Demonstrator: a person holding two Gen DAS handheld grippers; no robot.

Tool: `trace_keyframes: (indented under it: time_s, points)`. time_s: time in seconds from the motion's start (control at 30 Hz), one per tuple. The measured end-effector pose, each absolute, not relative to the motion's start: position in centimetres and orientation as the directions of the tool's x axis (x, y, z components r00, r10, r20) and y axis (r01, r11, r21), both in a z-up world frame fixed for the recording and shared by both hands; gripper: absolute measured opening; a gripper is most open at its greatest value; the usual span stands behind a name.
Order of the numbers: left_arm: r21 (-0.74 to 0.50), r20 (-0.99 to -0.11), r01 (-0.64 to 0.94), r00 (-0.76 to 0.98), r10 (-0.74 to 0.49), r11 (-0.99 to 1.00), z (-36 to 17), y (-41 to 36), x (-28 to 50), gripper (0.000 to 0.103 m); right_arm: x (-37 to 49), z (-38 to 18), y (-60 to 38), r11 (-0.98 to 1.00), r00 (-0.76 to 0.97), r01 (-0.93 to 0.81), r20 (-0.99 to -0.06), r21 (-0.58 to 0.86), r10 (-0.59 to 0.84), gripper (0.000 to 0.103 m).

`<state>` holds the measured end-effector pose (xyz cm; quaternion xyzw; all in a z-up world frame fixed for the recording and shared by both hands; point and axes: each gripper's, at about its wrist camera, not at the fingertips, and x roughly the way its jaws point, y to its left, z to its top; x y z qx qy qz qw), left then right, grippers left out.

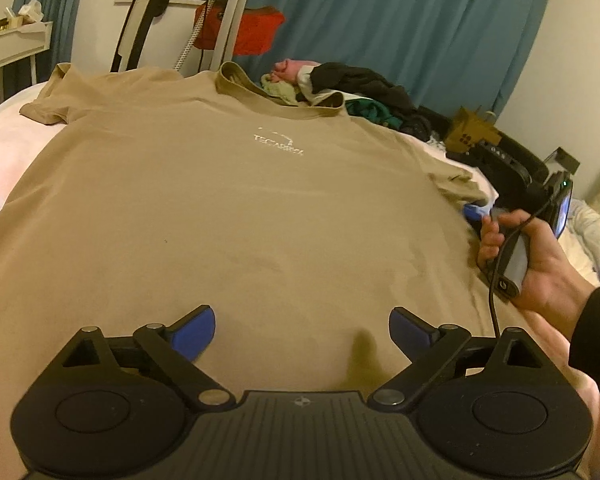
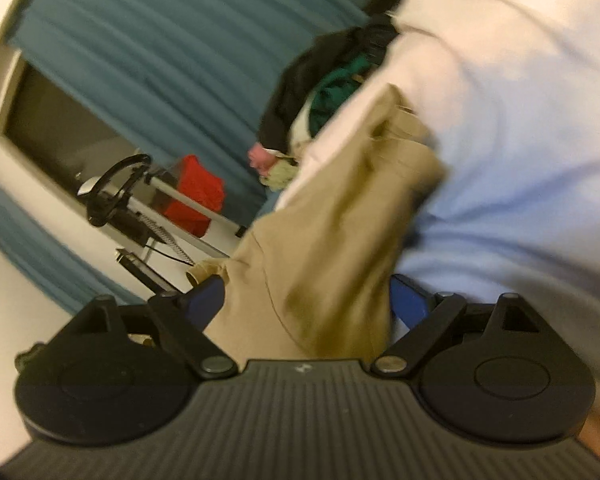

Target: Fold clothes

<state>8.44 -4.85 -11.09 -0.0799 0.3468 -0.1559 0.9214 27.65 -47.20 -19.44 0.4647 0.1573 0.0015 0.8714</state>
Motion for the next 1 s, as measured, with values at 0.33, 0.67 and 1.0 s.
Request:
trace_keyframes:
  time_s: [0.33,0.67,1.0]
  points:
    - [-0.219,-0.587,0.245,0.74,-0.329,0.944,-11.8,-5.3,9.5,0.099,32.6,-20.0,-47.4,0.617,0.986,0.086,-0.156,0.782,0.06,0.08]
    - [-0.242,-0.57,0.242,0.748,-0.339,0.94,-11.2,-5.0,11.2,0.097,37.5,-18.7,-50.5,0.583,0.943,0.277,-0.331,0.764,-0.014,0.009]
    - [-0.256,-0.608,0.211,0.724,-0.327,0.943,-8.8,-2.9,11.5,0.096,35.6,-7.7,-44.5,0.869,0.943,0.243,-0.316,0.431,-0.106,0.007]
